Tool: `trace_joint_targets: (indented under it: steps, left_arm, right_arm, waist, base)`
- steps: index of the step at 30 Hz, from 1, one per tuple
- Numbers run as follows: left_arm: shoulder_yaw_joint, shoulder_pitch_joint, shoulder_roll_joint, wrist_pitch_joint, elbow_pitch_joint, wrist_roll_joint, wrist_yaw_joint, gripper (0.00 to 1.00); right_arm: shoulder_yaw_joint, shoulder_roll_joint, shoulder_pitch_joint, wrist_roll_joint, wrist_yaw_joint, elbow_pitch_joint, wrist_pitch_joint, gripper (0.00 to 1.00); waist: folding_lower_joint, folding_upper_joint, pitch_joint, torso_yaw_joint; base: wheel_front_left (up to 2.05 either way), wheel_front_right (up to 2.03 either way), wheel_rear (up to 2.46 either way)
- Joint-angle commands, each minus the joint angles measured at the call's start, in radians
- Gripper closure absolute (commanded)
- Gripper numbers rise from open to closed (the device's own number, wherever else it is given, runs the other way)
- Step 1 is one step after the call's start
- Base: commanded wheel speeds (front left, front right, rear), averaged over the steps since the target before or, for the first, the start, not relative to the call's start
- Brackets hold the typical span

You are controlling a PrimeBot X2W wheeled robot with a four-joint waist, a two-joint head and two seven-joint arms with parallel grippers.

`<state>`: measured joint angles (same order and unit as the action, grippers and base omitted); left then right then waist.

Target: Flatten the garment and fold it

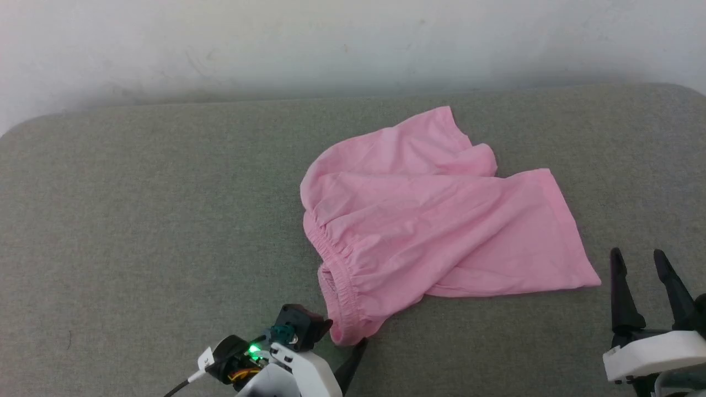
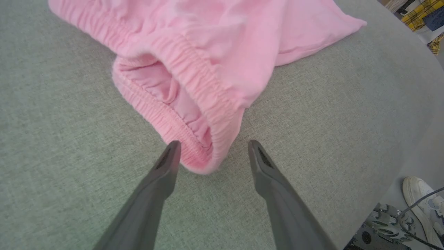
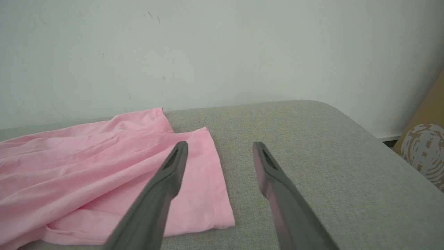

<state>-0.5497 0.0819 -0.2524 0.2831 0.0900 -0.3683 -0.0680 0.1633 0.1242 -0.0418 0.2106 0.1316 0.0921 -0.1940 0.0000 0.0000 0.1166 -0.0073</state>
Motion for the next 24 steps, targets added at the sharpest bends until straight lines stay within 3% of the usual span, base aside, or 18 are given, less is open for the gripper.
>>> trace_joint_targets:
  steps: [1, 7, 8, 9, 16, 24]
  left_arm:
    - [0.001, 0.019, 0.006, -0.01, 0.008, 0.006, 0.007, 0.0]
    - [-0.009, 0.043, 0.019, -0.012, 0.06, 0.0, 0.002, 0.0]
    - [-0.015, 0.047, 0.018, -0.002, 0.072, 0.001, 0.0, 0.59]
    - [-0.017, 0.051, 0.018, 0.001, 0.083, 0.001, 0.0, 1.0]
    - [0.013, 0.061, 0.02, -0.052, 0.105, -0.002, 0.03, 1.0]
    - [0.037, 0.041, -0.004, -0.131, 0.029, 0.004, 0.048, 0.98]
  right_arm:
    - [-0.003, -0.003, 0.007, -0.002, -0.001, 0.002, 0.002, 0.0]
    - [-0.005, -0.001, 0.024, 0.004, -0.001, 0.008, 0.002, 0.0]
    - [-0.004, -0.001, 0.028, 0.004, -0.001, 0.011, 0.002, 0.0]
    - [-0.004, 0.0, 0.031, 0.005, -0.001, 0.014, 0.001, 0.0]
    - [-0.03, 0.035, 0.034, 0.016, -0.001, 0.04, 0.062, 0.0]
    - [-0.078, 0.1, 0.002, 0.086, -0.001, 0.028, 0.376, 0.0]
  waist:
    - [0.0, 0.0, 0.013, -0.003]
    - [0.0, 0.0, 0.044, -0.005]
    - [0.0, 0.0, 0.049, -0.004]
    - [0.0, 0.0, 0.051, -0.003]
    - [0.0, 0.0, 0.036, 0.021]
    - [0.0, 0.0, 0.005, 0.064]
  base:
    - [0.0, 0.0, 0.0]
    - [0.0, 0.0, 0.0]
    - [0.0, 0.0, 0.0]
    - [0.0, 0.0, 0.0]
    - [0.0, 0.0, 0.0]
    - [0.0, 0.0, 0.0]
